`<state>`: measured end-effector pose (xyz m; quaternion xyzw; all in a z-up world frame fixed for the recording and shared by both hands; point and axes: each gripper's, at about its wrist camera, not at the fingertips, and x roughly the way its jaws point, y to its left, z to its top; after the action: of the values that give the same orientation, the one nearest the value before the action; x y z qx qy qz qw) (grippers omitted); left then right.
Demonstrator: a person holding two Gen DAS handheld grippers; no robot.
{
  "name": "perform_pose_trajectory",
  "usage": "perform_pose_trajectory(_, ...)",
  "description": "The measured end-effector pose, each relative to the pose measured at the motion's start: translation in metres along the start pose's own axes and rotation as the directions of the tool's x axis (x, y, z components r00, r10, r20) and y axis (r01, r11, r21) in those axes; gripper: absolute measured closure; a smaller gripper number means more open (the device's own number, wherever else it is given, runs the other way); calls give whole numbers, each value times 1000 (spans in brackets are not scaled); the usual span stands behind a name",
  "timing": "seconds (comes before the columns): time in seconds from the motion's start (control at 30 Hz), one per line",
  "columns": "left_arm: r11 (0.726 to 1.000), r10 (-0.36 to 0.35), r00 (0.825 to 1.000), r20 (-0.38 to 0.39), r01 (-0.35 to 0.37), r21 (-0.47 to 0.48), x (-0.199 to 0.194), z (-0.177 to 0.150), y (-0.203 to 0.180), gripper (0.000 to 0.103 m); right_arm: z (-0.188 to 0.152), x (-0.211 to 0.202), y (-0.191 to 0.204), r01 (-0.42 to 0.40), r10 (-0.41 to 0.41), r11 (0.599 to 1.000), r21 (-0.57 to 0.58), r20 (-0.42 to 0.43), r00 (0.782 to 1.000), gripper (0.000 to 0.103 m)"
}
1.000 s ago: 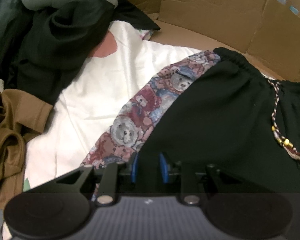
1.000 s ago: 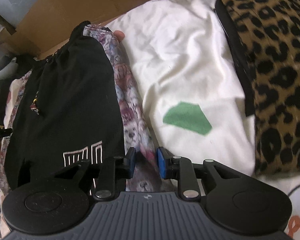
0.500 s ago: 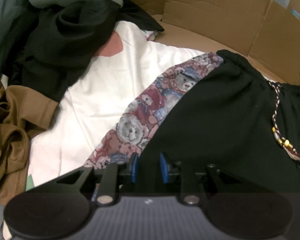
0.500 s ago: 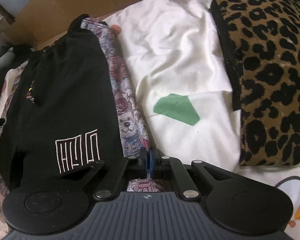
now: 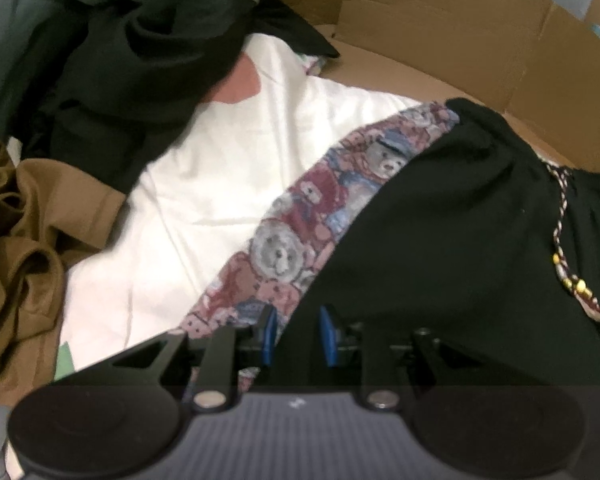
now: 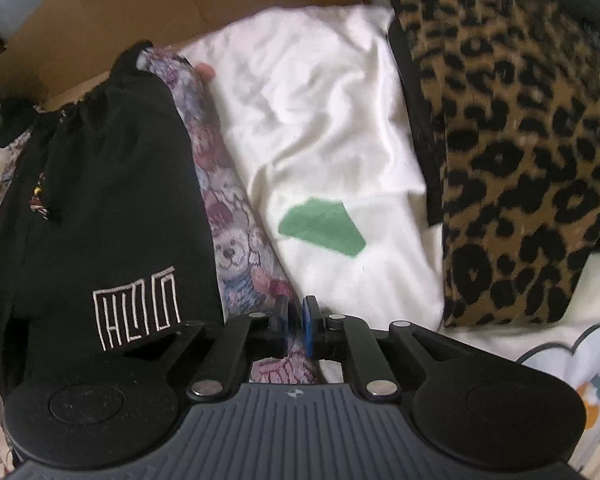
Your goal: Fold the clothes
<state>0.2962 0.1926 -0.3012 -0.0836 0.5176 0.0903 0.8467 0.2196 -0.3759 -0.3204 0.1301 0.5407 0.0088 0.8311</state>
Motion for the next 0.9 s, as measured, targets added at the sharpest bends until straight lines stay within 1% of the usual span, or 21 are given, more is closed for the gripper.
perform_pose_trajectory(0.07,1000,-7,1000,5,7,-2,0,4,-1,77,3,-8,5,-8,8,1000,-13,43,999,95)
perform_pose_trajectory(0.17,1000,-21,1000,9,21,14,1,6,-9,77,12,-17,14,-46,47,999,-13,101,994,95)
perform_pose_trajectory(0.27,997,-51,999,7,50,57,2,3,-26,77,16,-14,32,-91,96,995,-45,122,988,95)
perform_pose_trajectory(0.3,995,-65,998,3,65,69,2,2,-33,77,16,-10,38,-101,106,993,-53,116,988,94)
perform_pose_trajectory(0.37,991,-94,996,-4,94,92,2,-1,-46,77,16,-2,49,-120,127,990,-69,102,987,88)
perform_pose_trajectory(0.43,986,-120,993,-6,120,114,0,-2,-59,77,15,7,59,-132,139,988,-82,90,986,87)
perform_pose_trajectory(0.6,965,-195,981,-4,193,179,-8,1,-97,77,12,26,76,-126,133,985,-121,51,990,86)
perform_pose_trajectory(0.77,936,-271,962,-2,264,234,-15,10,-141,77,3,36,75,-98,100,987,-129,8,995,85)
perform_pose_trajectory(0.9,913,-311,950,-2,299,277,-13,19,-177,77,7,34,71,-131,132,988,-86,6,991,83)
